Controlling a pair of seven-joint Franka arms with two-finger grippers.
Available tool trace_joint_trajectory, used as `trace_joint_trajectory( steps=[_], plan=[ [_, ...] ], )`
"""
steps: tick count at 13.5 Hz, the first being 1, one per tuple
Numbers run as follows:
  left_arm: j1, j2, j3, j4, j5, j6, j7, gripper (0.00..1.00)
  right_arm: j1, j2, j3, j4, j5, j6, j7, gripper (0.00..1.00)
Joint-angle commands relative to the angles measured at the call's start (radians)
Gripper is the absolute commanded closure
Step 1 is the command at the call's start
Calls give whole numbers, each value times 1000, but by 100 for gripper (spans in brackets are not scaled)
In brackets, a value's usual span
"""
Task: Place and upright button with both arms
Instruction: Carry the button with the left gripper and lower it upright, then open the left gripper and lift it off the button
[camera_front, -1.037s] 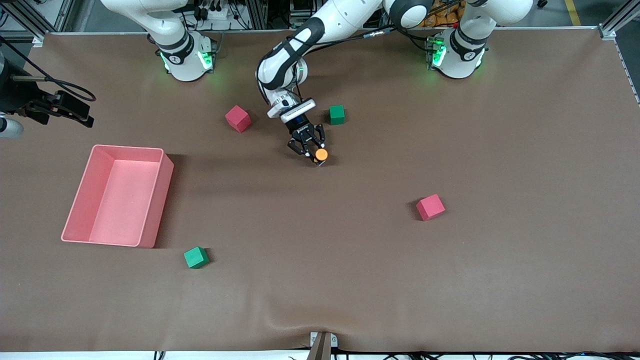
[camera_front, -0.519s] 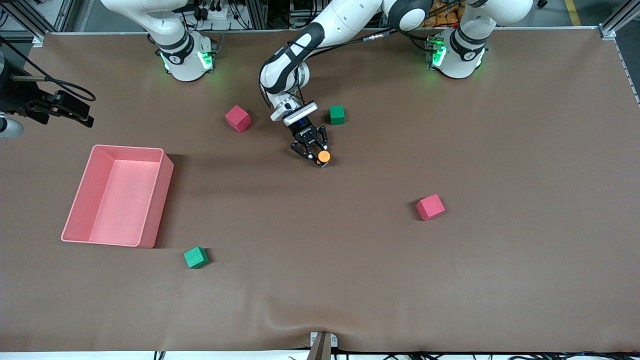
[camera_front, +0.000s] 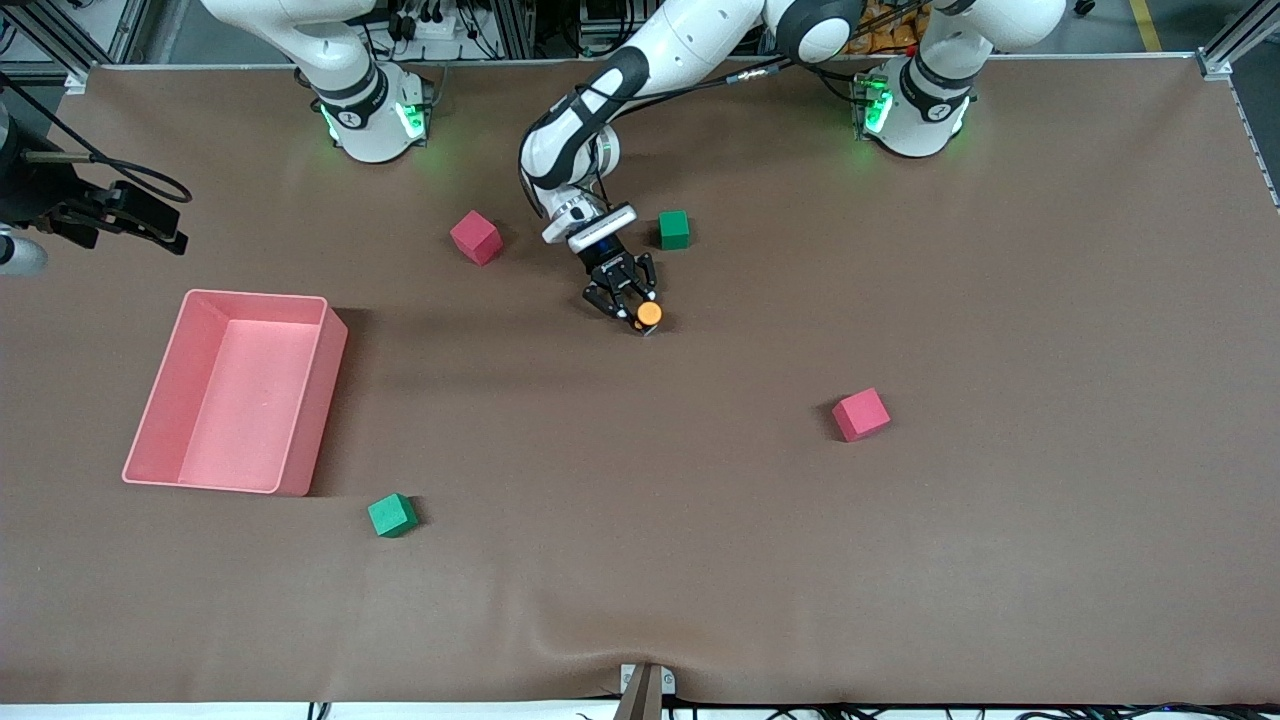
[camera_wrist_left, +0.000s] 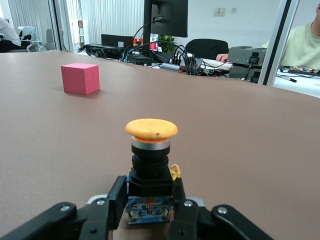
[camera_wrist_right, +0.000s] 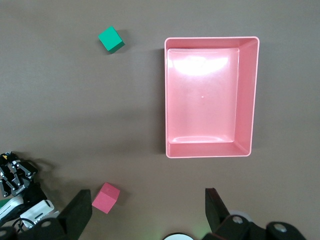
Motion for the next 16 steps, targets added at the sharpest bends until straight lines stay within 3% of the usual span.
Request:
trace_joint_trajectory(
  steps=[1,2,3,5,6,12,16],
  plan=[
    [-6,11,0,23,35,-15,-10,35,0,-1,2,3,-17,-8,-8,0],
    [-6,11,-2,23,35,-15,-8,19,0,-1,2,3,-17,-8,-8,0],
    [-6,11,-2,23,35,-15,-7,12,0,-1,2,3,-17,-7,-8,0],
    [-7,5,-7,23,35,-15,-4,9,-1,-1,2,3,-17,-8,-8,0],
    [-12,2,-10,23,35,-15,-2,0,-1,-1,2,3,-17,-7,-8,0],
    [-29,-80,-77,24,-39,-25,64,0,-6,-1,2,3,-17,-7,-10,0],
    [-21,-200,-97,21,-166,-28,238,0,-15,-1,-1,4,-19,-7,-11,0]
  ],
)
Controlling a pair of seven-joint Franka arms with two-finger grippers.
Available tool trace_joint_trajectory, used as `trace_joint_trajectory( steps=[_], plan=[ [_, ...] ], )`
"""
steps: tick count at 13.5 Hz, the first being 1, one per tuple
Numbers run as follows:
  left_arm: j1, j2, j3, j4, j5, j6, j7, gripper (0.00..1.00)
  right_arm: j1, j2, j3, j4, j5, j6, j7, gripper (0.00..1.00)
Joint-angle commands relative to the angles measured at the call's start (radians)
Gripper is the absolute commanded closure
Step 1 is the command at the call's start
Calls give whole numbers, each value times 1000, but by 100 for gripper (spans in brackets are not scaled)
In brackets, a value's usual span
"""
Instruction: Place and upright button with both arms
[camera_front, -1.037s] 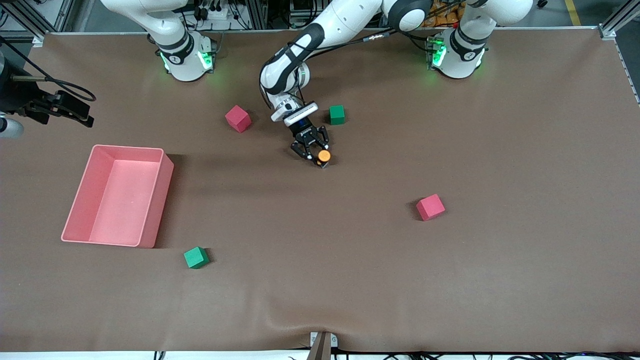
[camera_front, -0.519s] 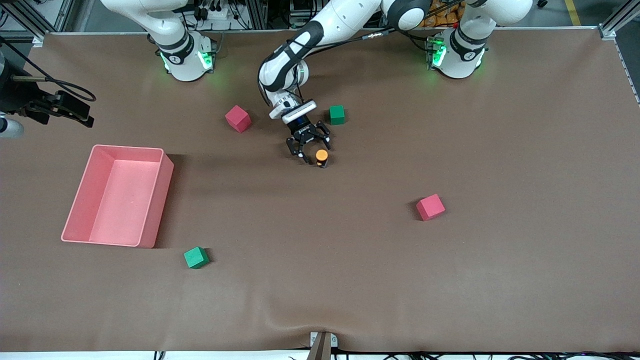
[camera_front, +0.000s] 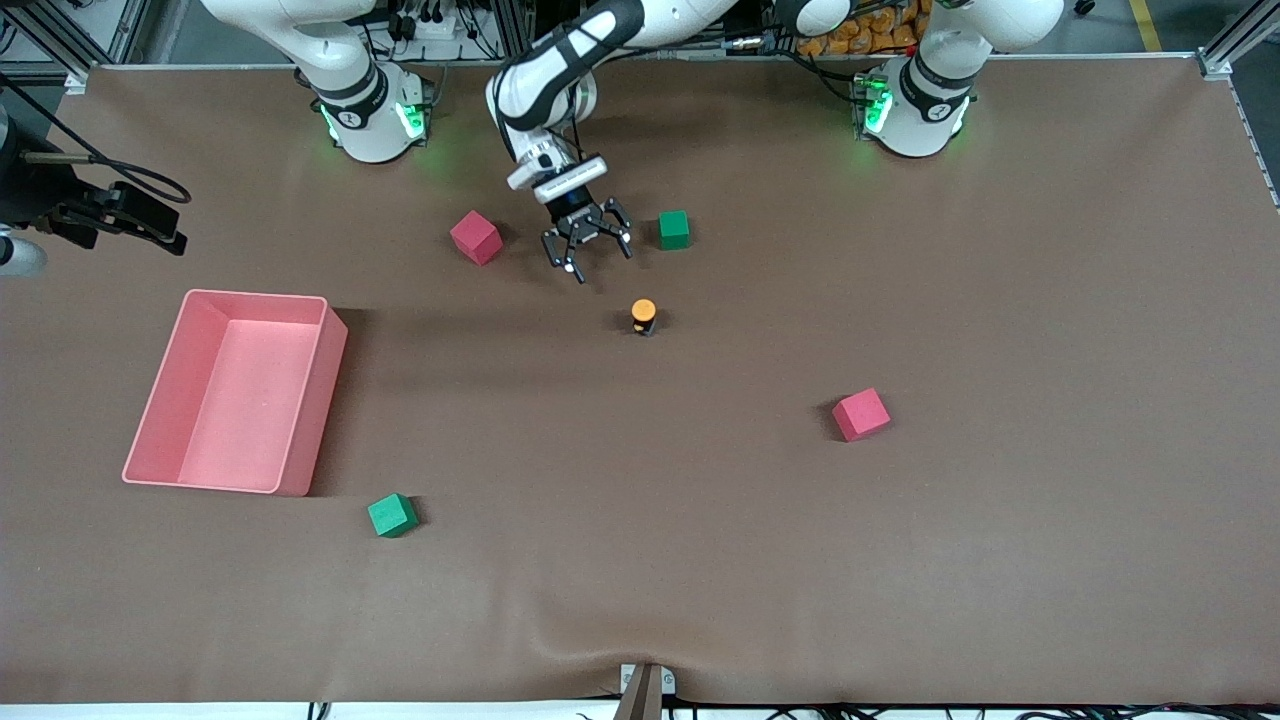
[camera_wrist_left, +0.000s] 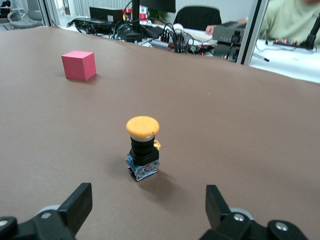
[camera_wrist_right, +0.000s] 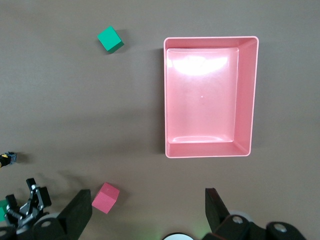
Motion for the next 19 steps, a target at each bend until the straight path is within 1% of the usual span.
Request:
trace_joint_trajectory(
  steps=[1,2,4,5,7,9,13,15,17,19],
  plan=[
    [23,-109,-6,-10,-103,-14,165,0,-18,-2,1,5,-16,-7,-13,0],
    [38,-133,-6,-10,-129,-14,211,0,-21,-2,1,5,-15,-7,-16,0],
    [75,-178,-9,-12,-138,-14,283,0,-29,-2,1,6,-17,-7,-93,0],
    [95,-199,-9,-12,-166,-14,340,0,-41,-2,1,6,-17,-7,-118,0],
    [141,-251,-7,-32,-180,-12,455,0,-47,-2,1,6,-15,-7,-118,0],
    [207,-313,-27,-40,-209,1,593,0,-49,-2,1,6,-17,-7,-117,0],
    [340,-438,-32,-41,-348,54,815,0,-56,-2,1,8,-8,-5,-115,0],
    [414,-498,-32,-41,-439,81,936,0,-56,-2,1,8,-11,-5,-120,0],
    [482,-537,-32,-38,-495,86,1068,0,-55,3,1,8,-15,-2,-120,0],
    [575,-580,-32,-40,-593,104,1139,0,-58,3,1,8,-19,-2,-120,0]
  ],
)
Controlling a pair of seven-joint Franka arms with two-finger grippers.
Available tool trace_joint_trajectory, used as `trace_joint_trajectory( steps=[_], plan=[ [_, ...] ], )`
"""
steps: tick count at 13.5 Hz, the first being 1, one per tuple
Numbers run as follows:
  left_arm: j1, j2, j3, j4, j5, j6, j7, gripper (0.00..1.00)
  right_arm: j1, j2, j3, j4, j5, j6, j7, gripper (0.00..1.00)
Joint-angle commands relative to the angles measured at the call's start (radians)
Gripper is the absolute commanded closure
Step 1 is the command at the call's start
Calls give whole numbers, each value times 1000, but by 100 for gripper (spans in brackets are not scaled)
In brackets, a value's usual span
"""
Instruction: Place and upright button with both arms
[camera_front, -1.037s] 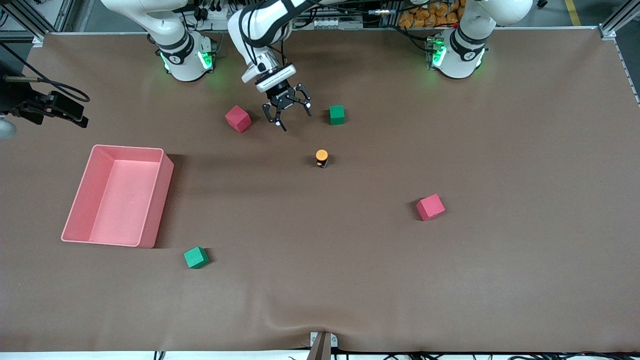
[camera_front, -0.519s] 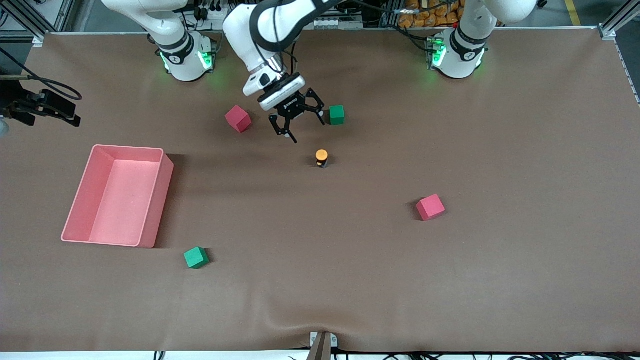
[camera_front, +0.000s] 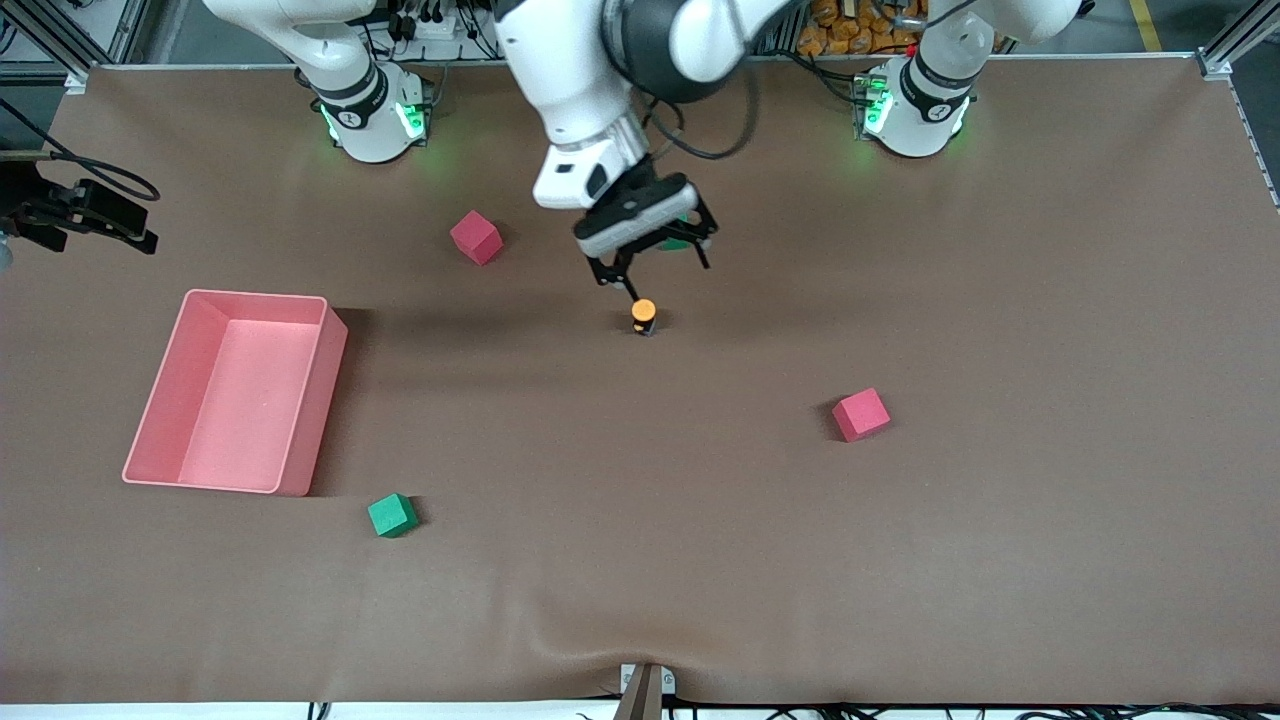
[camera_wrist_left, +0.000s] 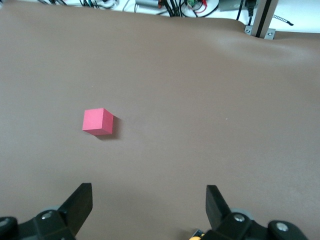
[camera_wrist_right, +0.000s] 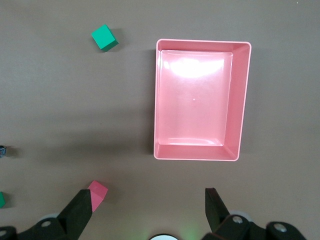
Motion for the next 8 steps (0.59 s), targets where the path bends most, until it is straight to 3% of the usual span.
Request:
trace_joint_trajectory(
  steps=[1,6,8],
  plan=[
    [111,-70,-14,-44,-97,33,134,0,-16,2,8,8,-15,-3,-16,0],
    [263,-74,-16,-41,-167,90,330,0,-28,2,8,8,-10,-3,-14,0],
    [359,-96,-17,-39,-264,93,476,0,-28,2,8,8,-10,-6,-16,0]
  ],
)
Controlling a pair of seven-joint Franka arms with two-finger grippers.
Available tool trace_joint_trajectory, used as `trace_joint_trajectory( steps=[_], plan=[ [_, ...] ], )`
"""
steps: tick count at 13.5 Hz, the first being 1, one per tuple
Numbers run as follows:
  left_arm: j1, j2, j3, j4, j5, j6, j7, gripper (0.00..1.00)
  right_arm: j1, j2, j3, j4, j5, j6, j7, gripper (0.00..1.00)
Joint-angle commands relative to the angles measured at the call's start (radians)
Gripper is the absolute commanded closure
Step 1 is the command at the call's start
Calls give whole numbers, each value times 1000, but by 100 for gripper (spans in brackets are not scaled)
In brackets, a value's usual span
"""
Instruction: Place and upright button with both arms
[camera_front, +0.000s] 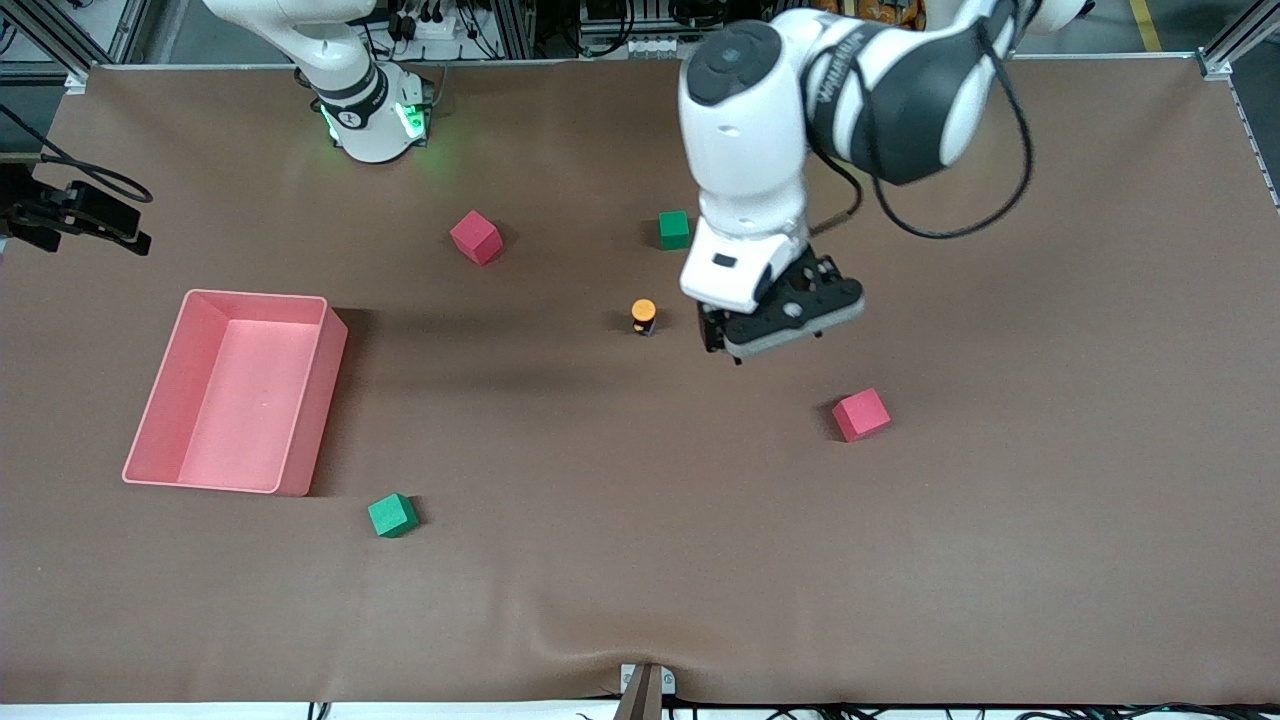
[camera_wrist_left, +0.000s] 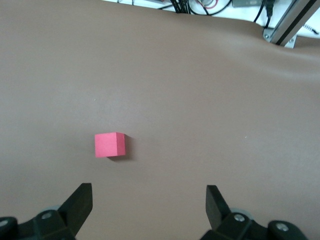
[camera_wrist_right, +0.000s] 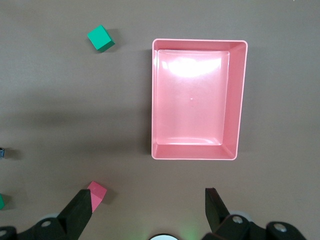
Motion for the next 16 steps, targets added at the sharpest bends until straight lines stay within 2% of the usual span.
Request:
trace_joint_trajectory(
  steps=[1,3,6,10,16],
  plan=[
    [132,-56,-23,-28,-120,17,183,0,-14,2,10,6,-10,-8,-16,0],
    [212,-84,-34,-33,-158,14,315,0,-14,1,10,6,-10,-8,-17,0],
    [420,-107,-131,-34,-232,7,531,0,-12,1,10,8,-13,-8,-17,0],
    [529,-157,-127,-51,-289,-78,690,0,-1,1,11,8,-10,-8,-13,0],
    [557,-425,-35,-310,-324,-86,781,0,3,-1,14,9,-10,-8,-14,0]
  ],
)
